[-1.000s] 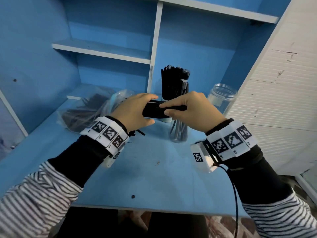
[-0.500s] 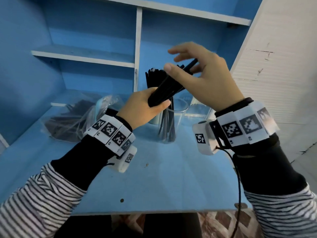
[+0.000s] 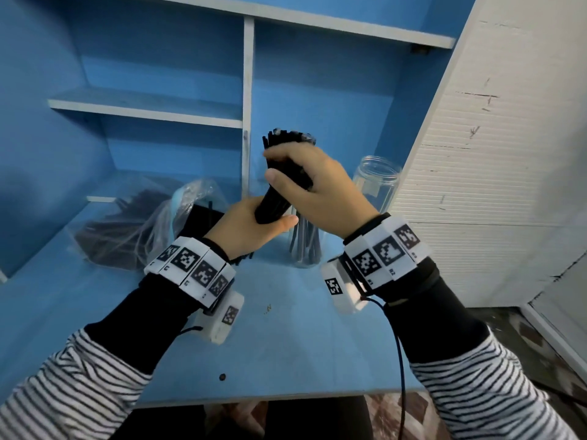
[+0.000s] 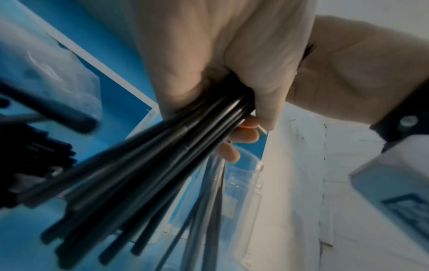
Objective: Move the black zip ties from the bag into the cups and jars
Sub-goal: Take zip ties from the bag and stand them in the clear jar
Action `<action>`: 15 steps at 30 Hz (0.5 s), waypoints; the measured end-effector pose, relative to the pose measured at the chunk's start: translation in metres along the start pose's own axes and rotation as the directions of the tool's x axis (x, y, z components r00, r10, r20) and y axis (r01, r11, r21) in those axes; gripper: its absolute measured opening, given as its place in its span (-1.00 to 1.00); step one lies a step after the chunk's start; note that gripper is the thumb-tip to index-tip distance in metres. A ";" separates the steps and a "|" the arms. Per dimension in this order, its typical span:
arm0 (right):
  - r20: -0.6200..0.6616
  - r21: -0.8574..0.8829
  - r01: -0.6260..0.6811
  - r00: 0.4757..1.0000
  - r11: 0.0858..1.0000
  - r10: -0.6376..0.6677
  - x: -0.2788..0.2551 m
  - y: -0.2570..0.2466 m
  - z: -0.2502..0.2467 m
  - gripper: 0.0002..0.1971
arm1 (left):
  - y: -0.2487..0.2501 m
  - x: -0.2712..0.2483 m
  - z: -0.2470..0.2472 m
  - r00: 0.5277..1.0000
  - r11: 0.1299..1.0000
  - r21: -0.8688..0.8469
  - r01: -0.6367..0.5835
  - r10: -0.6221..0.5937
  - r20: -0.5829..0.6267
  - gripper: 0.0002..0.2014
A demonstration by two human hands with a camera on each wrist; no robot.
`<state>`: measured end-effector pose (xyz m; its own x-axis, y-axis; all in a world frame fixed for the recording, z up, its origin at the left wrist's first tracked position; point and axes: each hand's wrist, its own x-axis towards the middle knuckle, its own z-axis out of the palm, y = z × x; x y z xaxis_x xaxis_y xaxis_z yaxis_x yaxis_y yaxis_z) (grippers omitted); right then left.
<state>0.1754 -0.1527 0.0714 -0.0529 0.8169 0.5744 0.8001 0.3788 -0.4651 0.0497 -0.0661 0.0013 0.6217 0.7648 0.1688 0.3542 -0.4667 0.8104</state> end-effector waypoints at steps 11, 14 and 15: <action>0.043 0.001 0.030 0.999 1.000 -0.030 -0.007 0.011 0.012 -0.77 | 0.011 -0.014 0.023 0.995 0.981 -0.173 0.087 -0.075 0.071 -0.89; 0.024 0.011 0.062 0.998 0.998 -0.063 -0.011 0.015 0.017 -0.75 | 0.006 -0.016 0.026 0.993 0.977 -0.181 0.112 -0.103 0.061 -0.91; -0.009 0.017 0.080 0.997 0.997 -0.080 -0.012 0.015 0.018 -0.74 | 0.006 -0.016 0.025 0.993 0.975 -0.189 0.115 -0.106 0.058 -0.90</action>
<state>0.1776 -0.1485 0.0456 -0.1116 0.7801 0.6157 0.7828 0.4507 -0.4291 0.0593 -0.0921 -0.0103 0.6202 0.7829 0.0493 0.2847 -0.2833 0.9158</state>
